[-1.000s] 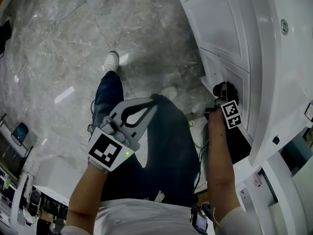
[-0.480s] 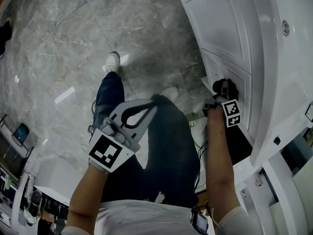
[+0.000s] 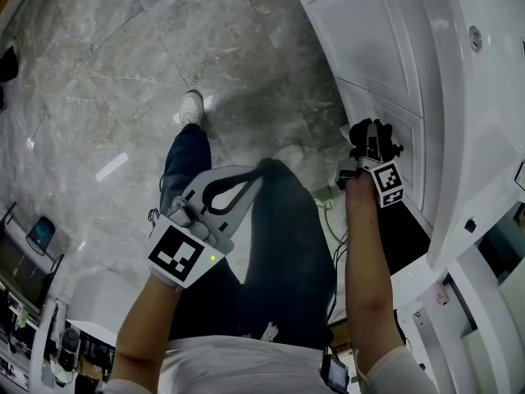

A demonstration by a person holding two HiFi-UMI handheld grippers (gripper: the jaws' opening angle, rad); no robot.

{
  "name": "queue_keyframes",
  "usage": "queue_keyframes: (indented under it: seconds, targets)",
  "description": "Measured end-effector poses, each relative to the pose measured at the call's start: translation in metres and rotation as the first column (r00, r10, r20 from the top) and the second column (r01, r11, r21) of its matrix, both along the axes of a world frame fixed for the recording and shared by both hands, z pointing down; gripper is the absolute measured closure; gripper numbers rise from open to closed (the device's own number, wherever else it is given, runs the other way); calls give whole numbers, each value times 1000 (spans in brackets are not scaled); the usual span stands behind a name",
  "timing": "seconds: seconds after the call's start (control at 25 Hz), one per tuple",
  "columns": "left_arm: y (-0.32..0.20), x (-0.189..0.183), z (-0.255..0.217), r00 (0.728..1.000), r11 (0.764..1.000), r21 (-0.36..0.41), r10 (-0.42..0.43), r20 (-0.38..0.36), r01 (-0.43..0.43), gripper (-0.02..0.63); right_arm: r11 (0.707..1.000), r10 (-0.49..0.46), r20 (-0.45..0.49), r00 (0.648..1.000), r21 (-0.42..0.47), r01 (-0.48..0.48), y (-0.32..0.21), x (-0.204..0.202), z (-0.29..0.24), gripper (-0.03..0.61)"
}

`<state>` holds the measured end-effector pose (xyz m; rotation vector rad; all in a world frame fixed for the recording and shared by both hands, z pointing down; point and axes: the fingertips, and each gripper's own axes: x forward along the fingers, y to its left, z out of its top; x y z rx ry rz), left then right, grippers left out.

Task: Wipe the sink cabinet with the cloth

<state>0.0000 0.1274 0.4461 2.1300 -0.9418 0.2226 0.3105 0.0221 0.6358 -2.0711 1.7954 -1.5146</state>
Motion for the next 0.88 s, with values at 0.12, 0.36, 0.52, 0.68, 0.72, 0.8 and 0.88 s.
queue_keyframes:
  seconds: [0.12,0.36,0.52,0.68,0.72,0.8,0.88]
  targets:
    - [0,-5,-3,1000,1000,13,18,-3,-18,603,1000,8,21,1000,17,-9,0,-8,-9,488]
    - [-3,-11,-15,997,997,39,74,-10,-73,603,1000,-19,106,994,21,17,13,-33,-25,488]
    - [-8,-15,-22,994,992,62,107,-6,-107,603,1000,7,125,992,23,-10,24,-38,-35,488]
    - [-9,-13,-26,988,985,83,152,2,-151,603,999,39,138,990,-14,-38,43,-33,-34,489]
    - [-9,-12,-27,987,983,87,161,3,-160,603,999,43,139,989,-32,-39,47,-30,-31,488]
    - [-9,-10,-27,984,980,93,176,5,-176,603,997,50,136,989,-69,-41,54,-24,-23,488]
    - [-8,-9,-26,982,977,98,188,7,-188,603,994,60,132,989,-103,-47,60,-20,-13,488]
